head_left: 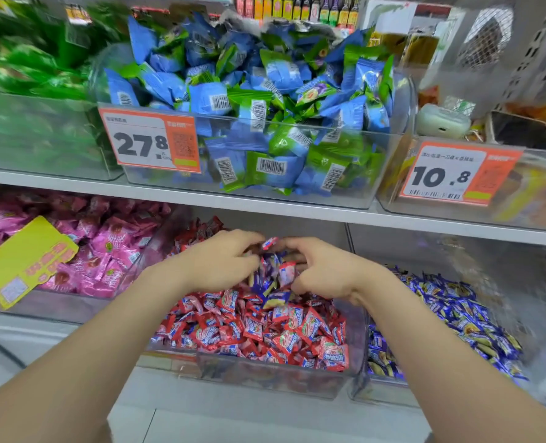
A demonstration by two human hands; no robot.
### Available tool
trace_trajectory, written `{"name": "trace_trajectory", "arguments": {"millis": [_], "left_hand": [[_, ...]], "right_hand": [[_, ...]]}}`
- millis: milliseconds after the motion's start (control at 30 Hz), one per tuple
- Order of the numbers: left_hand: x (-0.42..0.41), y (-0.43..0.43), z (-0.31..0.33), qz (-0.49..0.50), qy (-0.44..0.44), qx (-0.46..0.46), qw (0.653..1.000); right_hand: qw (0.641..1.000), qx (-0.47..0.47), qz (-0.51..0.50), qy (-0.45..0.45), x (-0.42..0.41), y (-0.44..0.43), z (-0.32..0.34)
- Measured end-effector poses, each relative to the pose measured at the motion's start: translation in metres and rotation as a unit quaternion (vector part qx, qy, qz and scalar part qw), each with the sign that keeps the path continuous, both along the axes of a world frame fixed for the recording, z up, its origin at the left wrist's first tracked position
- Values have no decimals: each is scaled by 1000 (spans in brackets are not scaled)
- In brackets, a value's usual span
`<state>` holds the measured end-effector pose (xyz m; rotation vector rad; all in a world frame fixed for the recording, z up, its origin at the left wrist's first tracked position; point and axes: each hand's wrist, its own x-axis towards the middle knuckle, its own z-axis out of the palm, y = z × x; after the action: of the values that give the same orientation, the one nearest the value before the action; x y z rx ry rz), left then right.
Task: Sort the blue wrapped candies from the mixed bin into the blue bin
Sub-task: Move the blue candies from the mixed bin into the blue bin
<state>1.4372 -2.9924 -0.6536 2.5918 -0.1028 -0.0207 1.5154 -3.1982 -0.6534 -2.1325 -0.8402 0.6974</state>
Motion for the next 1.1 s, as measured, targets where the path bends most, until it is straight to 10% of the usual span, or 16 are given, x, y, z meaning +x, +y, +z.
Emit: {"name": "trace_trajectory", "arguments": {"millis": [233, 533, 1100], "left_hand": [[-32, 3, -12, -17, -44, 104, 993], [-47, -5, -10, 23, -79, 101, 991], [-46, -14, -2, 18, -50, 58, 997]], "right_hand": [[974, -82, 22, -212, -17, -17, -12], [959, -105, 55, -256, -21, -11, -12], [984, 49, -70, -155, -28, -12, 8]]}}
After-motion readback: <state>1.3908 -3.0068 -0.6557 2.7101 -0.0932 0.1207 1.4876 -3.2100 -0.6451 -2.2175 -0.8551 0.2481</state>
